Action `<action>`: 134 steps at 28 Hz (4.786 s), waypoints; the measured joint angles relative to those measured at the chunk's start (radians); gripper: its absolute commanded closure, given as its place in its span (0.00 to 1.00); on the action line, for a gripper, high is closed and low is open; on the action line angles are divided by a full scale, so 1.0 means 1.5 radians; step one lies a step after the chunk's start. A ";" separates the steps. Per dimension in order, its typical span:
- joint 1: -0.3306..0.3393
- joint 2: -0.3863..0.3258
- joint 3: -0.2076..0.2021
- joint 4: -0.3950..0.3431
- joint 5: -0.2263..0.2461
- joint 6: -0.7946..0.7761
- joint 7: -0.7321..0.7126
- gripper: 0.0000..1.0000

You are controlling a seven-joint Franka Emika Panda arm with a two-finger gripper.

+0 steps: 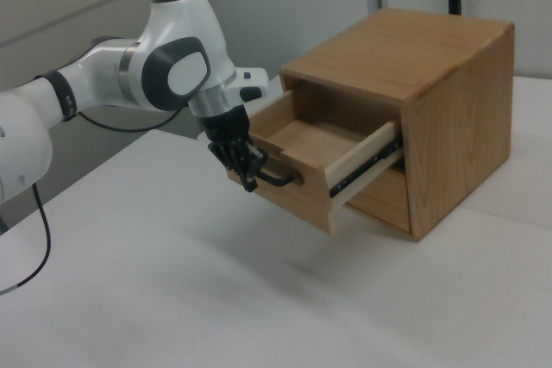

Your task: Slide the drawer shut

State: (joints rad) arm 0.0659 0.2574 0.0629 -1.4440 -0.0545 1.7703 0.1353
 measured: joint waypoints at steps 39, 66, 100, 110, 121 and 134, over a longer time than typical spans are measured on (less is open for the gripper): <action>-0.016 0.103 -0.010 0.052 -0.030 0.368 0.099 1.00; -0.033 0.140 -0.010 0.052 -0.059 0.485 0.113 1.00; -0.027 -0.012 -0.004 0.053 -0.016 -0.087 -0.089 0.50; -0.028 -0.059 -0.005 0.052 -0.013 -0.166 -0.131 0.00; -0.028 -0.058 -0.005 0.050 -0.013 -0.166 -0.133 0.00; -0.029 -0.058 -0.006 0.050 -0.013 -0.166 -0.114 0.00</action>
State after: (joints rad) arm 0.0230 0.1701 0.0536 -1.3695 -0.0744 1.5216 -0.0354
